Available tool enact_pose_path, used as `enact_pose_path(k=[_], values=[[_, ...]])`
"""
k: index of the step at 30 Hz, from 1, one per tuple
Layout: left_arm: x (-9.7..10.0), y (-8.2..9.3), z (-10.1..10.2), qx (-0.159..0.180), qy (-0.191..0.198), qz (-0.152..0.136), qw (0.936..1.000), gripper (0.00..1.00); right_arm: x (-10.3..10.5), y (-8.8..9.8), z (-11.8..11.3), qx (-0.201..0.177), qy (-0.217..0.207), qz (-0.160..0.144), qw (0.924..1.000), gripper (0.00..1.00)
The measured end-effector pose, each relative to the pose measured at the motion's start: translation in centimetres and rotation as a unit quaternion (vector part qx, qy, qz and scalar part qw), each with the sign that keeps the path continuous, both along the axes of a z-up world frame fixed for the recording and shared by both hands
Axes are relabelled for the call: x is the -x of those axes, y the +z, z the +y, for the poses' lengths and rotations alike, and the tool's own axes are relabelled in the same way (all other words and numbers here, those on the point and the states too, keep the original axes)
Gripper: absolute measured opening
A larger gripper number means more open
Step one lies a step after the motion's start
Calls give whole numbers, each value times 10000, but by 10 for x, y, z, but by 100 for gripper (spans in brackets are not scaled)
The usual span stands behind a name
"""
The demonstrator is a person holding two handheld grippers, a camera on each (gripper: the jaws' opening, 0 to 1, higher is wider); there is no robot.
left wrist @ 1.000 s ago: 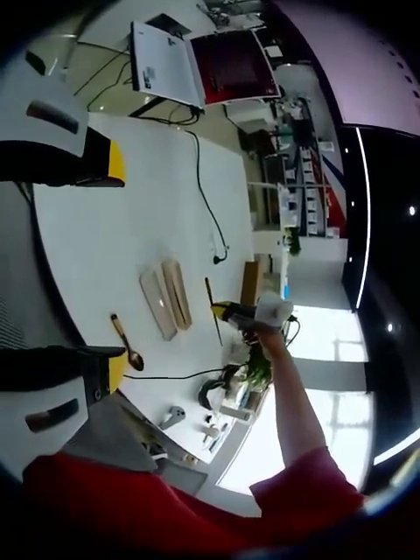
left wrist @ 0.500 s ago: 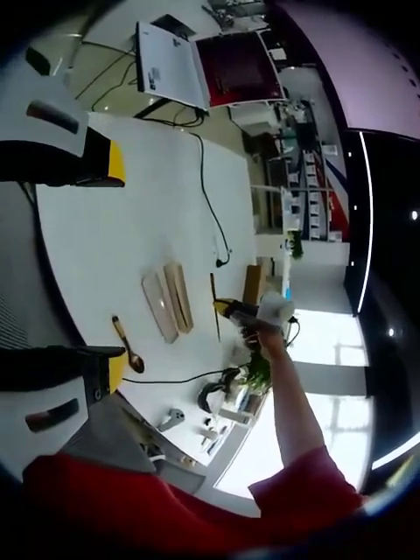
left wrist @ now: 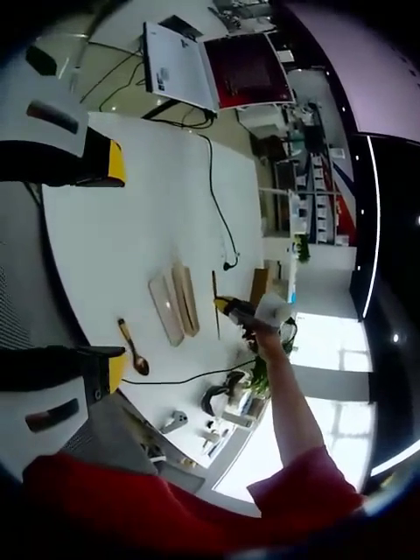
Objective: Arrange the utensils inside the cutlery case until each visible utensil rests in its matching compartment.
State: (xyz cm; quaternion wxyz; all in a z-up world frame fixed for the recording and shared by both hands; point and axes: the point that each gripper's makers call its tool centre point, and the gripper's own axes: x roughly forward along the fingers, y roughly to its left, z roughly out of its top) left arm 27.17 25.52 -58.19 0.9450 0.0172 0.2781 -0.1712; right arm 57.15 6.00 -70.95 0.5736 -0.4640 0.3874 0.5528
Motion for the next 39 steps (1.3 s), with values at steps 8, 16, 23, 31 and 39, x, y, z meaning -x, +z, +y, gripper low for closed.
enact_pose_path(k=[8,16,23,31,39], values=[[-2,-3,-5,66,18,65,10000,76,-3,-12,2,-114,-144,95,9998,0],[-4,0,-6,71,3,49,10000,76,-4,-24,4,-79,-16,120,9999,0],[-8,11,-9,367,30,-161,9992,82,-5,-33,8,-78,39,104,9999,0],[-12,14,-8,422,66,-257,9988,84,-10,-46,7,-92,18,49,9999,0],[-9,10,-9,350,31,-167,9992,83,-4,-66,1,-61,-28,145,9999,0]])
